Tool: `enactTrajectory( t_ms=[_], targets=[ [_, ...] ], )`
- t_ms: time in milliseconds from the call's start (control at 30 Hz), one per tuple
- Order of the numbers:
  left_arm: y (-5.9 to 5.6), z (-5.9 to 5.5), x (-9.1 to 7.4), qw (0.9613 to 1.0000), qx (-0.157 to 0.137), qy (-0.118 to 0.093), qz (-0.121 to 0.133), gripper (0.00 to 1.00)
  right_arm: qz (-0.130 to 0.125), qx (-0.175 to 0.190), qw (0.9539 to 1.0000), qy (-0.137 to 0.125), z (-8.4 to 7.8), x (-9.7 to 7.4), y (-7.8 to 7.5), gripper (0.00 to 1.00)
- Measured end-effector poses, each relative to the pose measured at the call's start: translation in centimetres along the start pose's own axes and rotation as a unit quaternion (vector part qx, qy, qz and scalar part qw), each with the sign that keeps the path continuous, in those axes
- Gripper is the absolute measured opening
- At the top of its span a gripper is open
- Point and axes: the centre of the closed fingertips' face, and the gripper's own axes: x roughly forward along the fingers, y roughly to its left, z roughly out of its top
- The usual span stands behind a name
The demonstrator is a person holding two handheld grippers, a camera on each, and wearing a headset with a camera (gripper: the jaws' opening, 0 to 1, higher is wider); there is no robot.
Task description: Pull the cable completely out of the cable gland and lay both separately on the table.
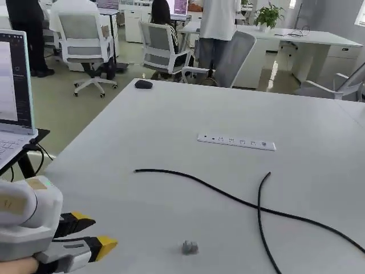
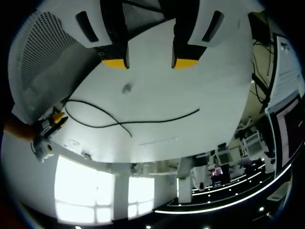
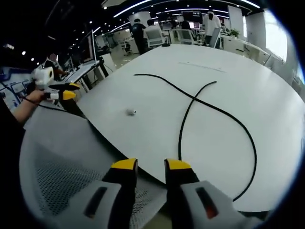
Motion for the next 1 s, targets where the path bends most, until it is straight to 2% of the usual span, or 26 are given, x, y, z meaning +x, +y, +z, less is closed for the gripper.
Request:
enactTrajectory(
  t_ms=[200,500,567,600,633,667,800,1000],
  targets=[
    [-0.4,-0.6,0.3,0.9999,-0.012,0.001,0.001,0.36,0.009,-0.003,0.9999,0.006,0.0,0.3,0.5,0.22],
    [-0.6,-0.5,0.9,0.9999,-0.012,0.005,-0.003,0.35,0.011,0.000,0.9997,0.024,-0.6,0.5,0.2,0.24],
    [-0.9,-0.5,1.2,0.9999,-0.008,0.010,-0.001,0.34,0.012,0.002,0.9996,0.024,-0.5,0.6,0.2,0.24],
    [-1.3,-0.7,1.4,0.9998,0.009,0.017,-0.010,0.34,0.014,0.003,0.9996,0.024,-0.5,0.7,0.2,0.24],
    [-1.4,-0.8,1.5,0.9996,0.013,0.022,-0.012,0.33,0.014,0.004,0.9996,0.025,-0.5,0.7,0.2,0.24],
    [-1.2,-1.2,1.5,0.9993,0.017,0.031,-0.007,0.33,0.014,0.006,0.9995,0.028,-0.5,0.8,0.1,0.24],
    [-0.7,-0.9,1.4,0.9997,0.005,0.024,-0.004,0.33,0.013,0.006,0.9992,0.036,-0.6,0.9,0.0,0.25],
    [-0.5,-1.2,1.5,0.9995,0.008,0.030,0.001,0.32,0.014,0.006,0.9988,0.047,-0.6,1.1,-0.4,0.27]
  ],
)
